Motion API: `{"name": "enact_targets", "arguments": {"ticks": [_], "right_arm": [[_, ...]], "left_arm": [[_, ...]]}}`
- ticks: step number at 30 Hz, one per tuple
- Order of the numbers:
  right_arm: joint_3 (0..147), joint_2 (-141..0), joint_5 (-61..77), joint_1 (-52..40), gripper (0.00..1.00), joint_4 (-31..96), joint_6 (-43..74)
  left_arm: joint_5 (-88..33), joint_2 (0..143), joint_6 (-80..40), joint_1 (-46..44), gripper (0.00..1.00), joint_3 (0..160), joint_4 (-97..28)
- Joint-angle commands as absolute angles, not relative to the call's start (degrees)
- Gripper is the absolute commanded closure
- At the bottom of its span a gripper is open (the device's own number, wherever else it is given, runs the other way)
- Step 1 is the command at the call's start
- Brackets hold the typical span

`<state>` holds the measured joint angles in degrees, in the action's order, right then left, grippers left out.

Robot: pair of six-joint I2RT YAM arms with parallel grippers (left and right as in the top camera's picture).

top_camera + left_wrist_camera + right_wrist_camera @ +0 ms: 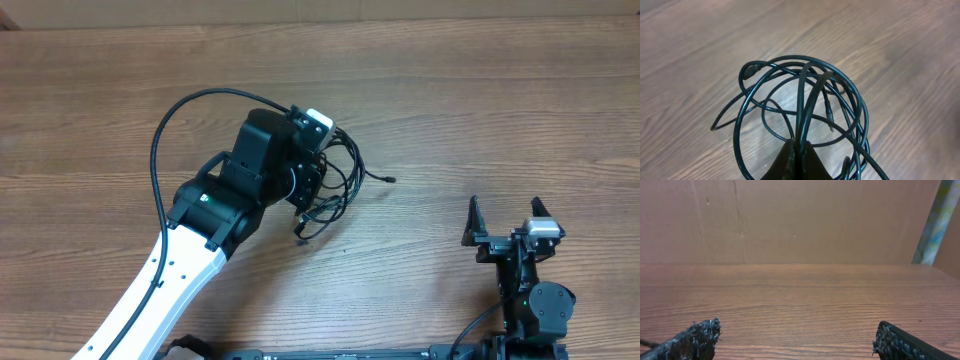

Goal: Untangle cables
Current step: 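Lift the cable bundle with the left gripper off the table, then move the right gripper toward the held bundle and grasp a cable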

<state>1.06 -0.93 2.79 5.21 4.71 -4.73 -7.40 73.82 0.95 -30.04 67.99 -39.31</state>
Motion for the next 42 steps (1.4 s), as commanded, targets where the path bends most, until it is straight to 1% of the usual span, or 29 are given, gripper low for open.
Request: {"name": "enact_targets", "arguments": {"ticks": [1,7,13,17,27,29,31,34,36,38,42], "right_arm": [[0.49,-0.97,3.25,5.30,0.00,4.47,-4.99],[0.49,-0.97,3.25,5.30,0.00,4.47,-4.97],[0.49,-0.97,3.22,5.30,0.00,4.47,-4.97],[0.49,-0.97,1.13,5.30,0.00,3.77,-4.99],[0.49,-0.99,1.19,5.30,0.00,4.62,-4.99],[0.49,-0.99,1.43,5.30,0.00,2.39,-4.95],[0.49,-0.99,3.46,5.30,0.00,-0.36,-4.71],[0.82,-0.99,11.62,5.30,0.00,-3.79,-2.92],[2.07,-0.99,12.80,5.32,0.00,-2.24,2.79],[3.64,-0.99,14.44,5.32,0.00,0.10,5.69],[10.17,-2.24,15.94,5.32,0.00,9.47,5.96]], "left_arm": [[-12.86,72.47,5.80,-30.41,0.96,69.63,-40.18],[-26.46,72.47,14.63,-30.41,0.96,69.63,-40.75],[-35.94,72.47,18.31,-30.41,0.96,69.63,-40.75],[-36.07,72.47,18.26,-30.41,0.96,69.63,-41.04],[-37.41,72.49,17.76,-30.41,0.96,69.63,-40.32],[-38.68,72.49,17.74,-30.41,0.96,69.63,-39.16],[-39.99,72.49,17.78,-30.41,0.96,69.63,-38.00],[-40.53,72.49,17.78,-30.39,0.96,69.63,-36.47],[-40.53,72.49,17.78,-30.41,0.96,69.63,-35.81],[-40.40,72.49,17.78,-30.39,0.96,69.63,-34.65],[-36.49,72.53,17.76,-30.39,0.96,69.63,-32.03]]}}
